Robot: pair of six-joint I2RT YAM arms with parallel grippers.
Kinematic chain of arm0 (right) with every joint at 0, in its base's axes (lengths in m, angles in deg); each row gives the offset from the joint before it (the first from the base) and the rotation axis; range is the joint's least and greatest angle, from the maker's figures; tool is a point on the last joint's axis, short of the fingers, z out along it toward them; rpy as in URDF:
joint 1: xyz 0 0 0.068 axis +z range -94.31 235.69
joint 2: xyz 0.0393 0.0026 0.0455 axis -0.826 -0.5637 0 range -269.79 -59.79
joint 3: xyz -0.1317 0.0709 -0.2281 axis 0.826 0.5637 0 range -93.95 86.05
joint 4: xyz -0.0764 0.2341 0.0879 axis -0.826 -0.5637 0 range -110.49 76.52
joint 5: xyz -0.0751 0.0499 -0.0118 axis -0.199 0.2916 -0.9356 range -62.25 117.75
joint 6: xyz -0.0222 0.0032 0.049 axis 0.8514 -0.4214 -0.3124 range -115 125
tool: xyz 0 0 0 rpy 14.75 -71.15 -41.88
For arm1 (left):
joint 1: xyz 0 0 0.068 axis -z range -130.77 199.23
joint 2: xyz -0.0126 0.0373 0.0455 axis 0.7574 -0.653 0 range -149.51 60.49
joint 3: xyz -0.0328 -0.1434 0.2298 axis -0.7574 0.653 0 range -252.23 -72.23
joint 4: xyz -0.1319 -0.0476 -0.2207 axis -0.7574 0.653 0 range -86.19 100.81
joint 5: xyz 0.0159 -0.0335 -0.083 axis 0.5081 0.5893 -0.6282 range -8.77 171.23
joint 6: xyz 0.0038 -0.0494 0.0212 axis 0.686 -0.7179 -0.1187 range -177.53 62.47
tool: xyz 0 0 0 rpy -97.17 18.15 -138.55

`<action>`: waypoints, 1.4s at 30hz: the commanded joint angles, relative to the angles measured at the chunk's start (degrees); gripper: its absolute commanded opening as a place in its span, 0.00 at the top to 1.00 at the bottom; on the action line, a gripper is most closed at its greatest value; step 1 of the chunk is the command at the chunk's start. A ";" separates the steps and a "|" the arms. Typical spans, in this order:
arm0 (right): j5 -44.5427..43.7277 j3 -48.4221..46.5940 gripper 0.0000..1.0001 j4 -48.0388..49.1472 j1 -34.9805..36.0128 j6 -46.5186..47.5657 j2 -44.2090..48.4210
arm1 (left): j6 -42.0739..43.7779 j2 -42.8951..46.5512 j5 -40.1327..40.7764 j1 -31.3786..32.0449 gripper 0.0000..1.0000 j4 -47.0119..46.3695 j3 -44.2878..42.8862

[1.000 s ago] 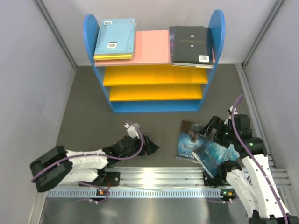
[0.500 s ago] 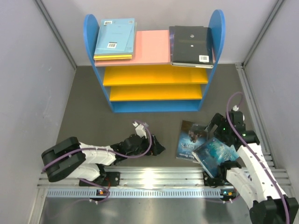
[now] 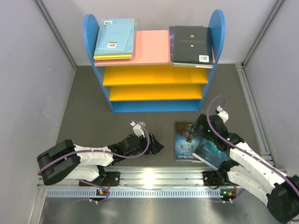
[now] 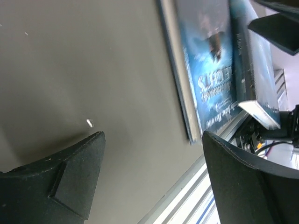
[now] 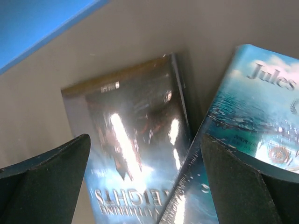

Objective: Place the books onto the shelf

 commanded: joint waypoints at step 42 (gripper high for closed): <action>9.28 1.88 0.00 3.15 19.69 -9.98 0.96 | -12.97 15.42 -3.22 -0.91 0.11 3.13 12.46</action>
